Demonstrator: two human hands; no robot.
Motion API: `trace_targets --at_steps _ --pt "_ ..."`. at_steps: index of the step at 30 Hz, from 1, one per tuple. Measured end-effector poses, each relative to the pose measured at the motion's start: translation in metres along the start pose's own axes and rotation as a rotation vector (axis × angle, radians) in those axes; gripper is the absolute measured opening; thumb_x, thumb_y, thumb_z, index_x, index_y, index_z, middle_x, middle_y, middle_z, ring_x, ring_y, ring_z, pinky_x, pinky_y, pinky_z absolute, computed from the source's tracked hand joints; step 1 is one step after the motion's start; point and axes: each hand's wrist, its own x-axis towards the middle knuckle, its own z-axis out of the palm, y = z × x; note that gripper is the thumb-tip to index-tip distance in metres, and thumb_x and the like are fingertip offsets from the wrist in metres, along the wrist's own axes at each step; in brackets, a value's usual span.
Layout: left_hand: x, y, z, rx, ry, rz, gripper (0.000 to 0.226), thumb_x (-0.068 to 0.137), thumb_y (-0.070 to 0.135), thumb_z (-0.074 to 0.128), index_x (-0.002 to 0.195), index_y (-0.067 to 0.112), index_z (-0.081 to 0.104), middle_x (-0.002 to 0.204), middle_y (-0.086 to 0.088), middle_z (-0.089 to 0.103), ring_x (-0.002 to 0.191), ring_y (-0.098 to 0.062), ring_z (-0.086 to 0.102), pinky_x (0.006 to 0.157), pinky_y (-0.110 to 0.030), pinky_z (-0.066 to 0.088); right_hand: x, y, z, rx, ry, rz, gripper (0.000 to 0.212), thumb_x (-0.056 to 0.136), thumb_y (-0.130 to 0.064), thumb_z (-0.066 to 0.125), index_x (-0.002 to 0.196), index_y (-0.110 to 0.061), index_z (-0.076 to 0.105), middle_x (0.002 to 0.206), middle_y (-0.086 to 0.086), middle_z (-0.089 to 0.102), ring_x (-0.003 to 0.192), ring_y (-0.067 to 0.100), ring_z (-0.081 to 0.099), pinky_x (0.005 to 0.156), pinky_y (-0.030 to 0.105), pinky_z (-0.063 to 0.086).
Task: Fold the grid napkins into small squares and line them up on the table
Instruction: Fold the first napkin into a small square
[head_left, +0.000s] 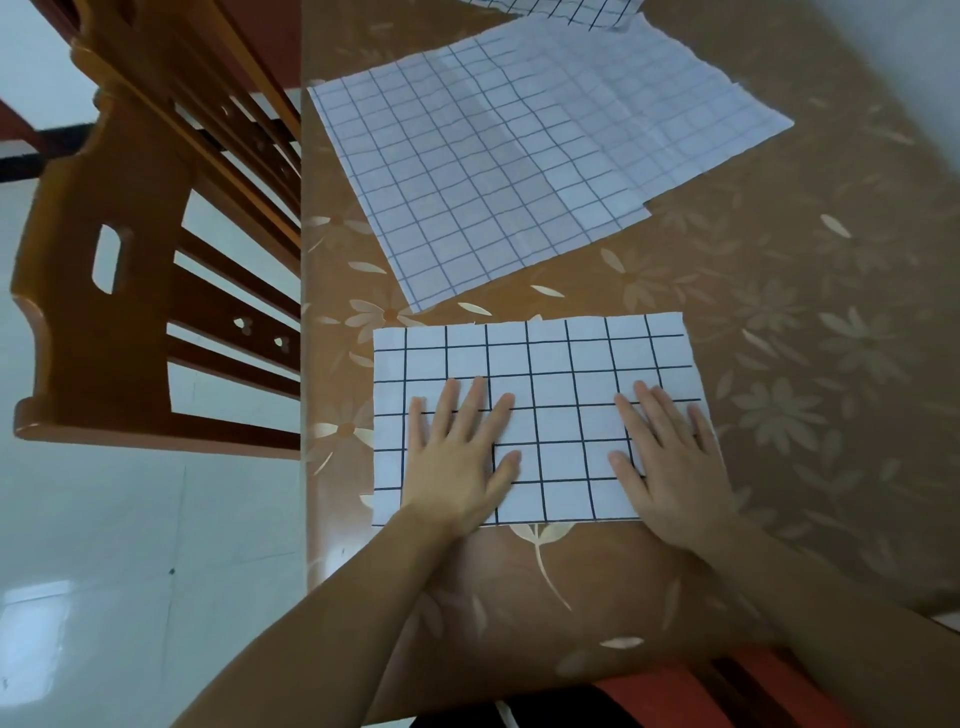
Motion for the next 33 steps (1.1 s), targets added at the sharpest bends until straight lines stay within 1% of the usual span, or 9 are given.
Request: trace_targets --at_steps 3,7,14,19,23,26,29,31,33 --pt "0.003 0.042 0.007 -0.105 0.100 0.084 0.053 0.098 0.045 0.035 0.150 0.035 0.028 0.159 0.003 0.025 0.148 -0.026 0.013 0.117 -0.052 -0.002 0.000 -0.001 0.001 -0.003 0.015 0.008 0.066 0.095 -0.054 0.019 0.150 -0.020 0.031 0.159 0.004 0.024 0.147 0.020 0.015 0.118 0.043 0.004" --pt "0.007 0.087 0.028 -0.095 0.032 0.091 0.051 0.102 0.047 0.028 0.151 0.034 0.026 0.159 0.001 0.024 0.149 -0.023 0.007 0.116 -0.050 -0.005 0.000 0.001 0.004 -0.009 0.020 0.000 0.064 0.095 -0.052 0.022 0.151 -0.021 0.028 0.160 0.003 0.021 0.148 0.019 0.013 0.118 0.043 0.004" --pt "-0.004 0.023 0.018 0.002 -0.039 0.044 0.058 0.098 0.059 0.017 0.153 0.040 0.009 0.161 0.010 -0.002 0.148 -0.015 -0.014 0.118 -0.047 -0.010 0.002 0.002 0.004 -0.012 0.018 -0.008 0.066 0.094 -0.055 0.020 0.151 -0.022 0.029 0.160 0.003 0.022 0.148 0.019 0.013 0.118 0.042 0.003" --pt "-0.022 -0.033 0.003 0.026 -0.030 0.062 0.058 0.098 0.057 0.020 0.153 0.039 0.015 0.161 0.010 0.006 0.149 -0.014 -0.007 0.120 -0.042 -0.004 0.002 0.003 0.003 -0.008 0.001 -0.010 0.068 0.094 -0.057 0.017 0.151 -0.023 0.027 0.160 0.001 0.019 0.148 0.018 0.012 0.119 0.042 0.003" --pt "-0.025 -0.039 0.000 0.025 -0.049 0.073 0.057 0.098 0.058 0.020 0.152 0.040 0.011 0.161 0.012 0.001 0.148 -0.011 -0.011 0.119 -0.041 -0.006 -0.001 0.002 -0.002 0.025 -0.010 -0.025 0.072 0.092 -0.063 0.010 0.152 -0.024 0.021 0.161 0.000 0.013 0.148 0.017 0.007 0.119 0.041 0.000" --pt "-0.024 -0.038 0.001 0.012 -0.038 0.079 0.058 0.098 0.058 0.021 0.152 0.039 0.014 0.161 0.010 0.004 0.149 -0.013 -0.009 0.119 -0.041 -0.005 -0.020 0.014 -0.013 0.029 0.002 -0.192 0.075 0.090 -0.067 0.027 0.151 -0.023 0.025 0.160 0.001 0.017 0.148 0.019 0.012 0.119 0.045 0.007" --pt "-0.024 -0.040 0.003 0.010 -0.026 0.082 0.059 0.097 0.058 0.019 0.152 0.038 0.016 0.161 0.009 0.006 0.149 -0.014 -0.006 0.119 -0.041 -0.004 -0.042 0.048 -0.025 -0.045 0.014 -0.414 0.066 0.083 -0.056 0.049 0.138 -0.020 0.048 0.146 0.003 0.044 0.137 0.024 0.038 0.112 0.044 0.023" --pt "-0.025 -0.038 0.003 0.013 -0.019 0.083 0.060 0.096 0.060 0.016 0.152 0.038 0.015 0.161 0.010 0.005 0.149 -0.014 -0.007 0.119 -0.040 -0.006 -0.047 0.069 -0.030 -0.142 0.039 -0.511 0.045 0.079 -0.043 0.052 0.116 -0.021 0.062 0.120 0.002 0.062 0.114 0.023 0.058 0.101 0.039 0.032" --pt "-0.024 -0.038 0.003 0.010 -0.021 0.079 0.063 0.094 0.061 0.013 0.152 0.037 0.015 0.161 0.010 0.004 0.149 -0.014 -0.007 0.119 -0.040 -0.009 -0.042 0.079 -0.033 -0.247 0.081 -0.574 0.028 0.077 -0.034 0.047 0.093 -0.021 0.067 0.093 -0.001 0.067 0.086 0.020 0.065 0.086 0.034 0.035"
